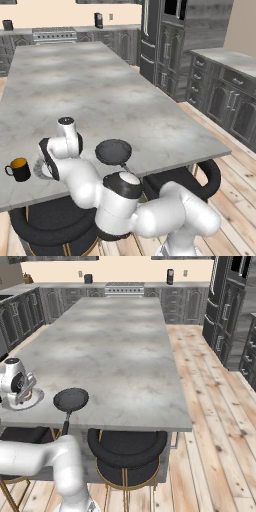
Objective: Pick up the pan with the steak in it and place it on the dining table. Then place the steak on the plate.
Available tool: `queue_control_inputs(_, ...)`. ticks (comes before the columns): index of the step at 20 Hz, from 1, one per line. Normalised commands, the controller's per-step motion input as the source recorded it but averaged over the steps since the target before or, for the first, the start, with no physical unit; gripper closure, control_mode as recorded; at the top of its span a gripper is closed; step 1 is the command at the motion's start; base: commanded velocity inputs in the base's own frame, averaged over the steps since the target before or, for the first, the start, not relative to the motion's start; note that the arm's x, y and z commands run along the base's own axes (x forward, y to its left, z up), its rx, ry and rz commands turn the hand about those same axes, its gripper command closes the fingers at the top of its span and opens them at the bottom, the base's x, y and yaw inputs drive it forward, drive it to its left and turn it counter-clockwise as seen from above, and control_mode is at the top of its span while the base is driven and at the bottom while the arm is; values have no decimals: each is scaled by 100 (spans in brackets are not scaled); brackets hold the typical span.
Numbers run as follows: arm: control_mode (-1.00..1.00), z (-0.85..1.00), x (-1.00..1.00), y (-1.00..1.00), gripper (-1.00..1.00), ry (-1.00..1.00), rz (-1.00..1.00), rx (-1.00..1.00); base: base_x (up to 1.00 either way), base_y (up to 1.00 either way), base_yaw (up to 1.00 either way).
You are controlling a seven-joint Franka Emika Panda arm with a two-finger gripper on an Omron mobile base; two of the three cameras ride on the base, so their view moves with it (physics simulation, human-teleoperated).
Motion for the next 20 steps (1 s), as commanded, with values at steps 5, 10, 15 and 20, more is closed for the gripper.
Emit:
queue_control_inputs(5, -100, 3, 39, 36, -100, 0, -9, -2, 0, 0, 0)
queue_control_inputs(10, -100, 44, 25, 10, -100, 2, -6, 2, 0, 0, 0)
queue_control_inputs(15, -100, 52, 17, 1, -100, 8, -4, 3, 0, 0, 0)
queue_control_inputs(20, -100, 45, 6, 1, -100, 7, -3, 2, 0, 0, 0)
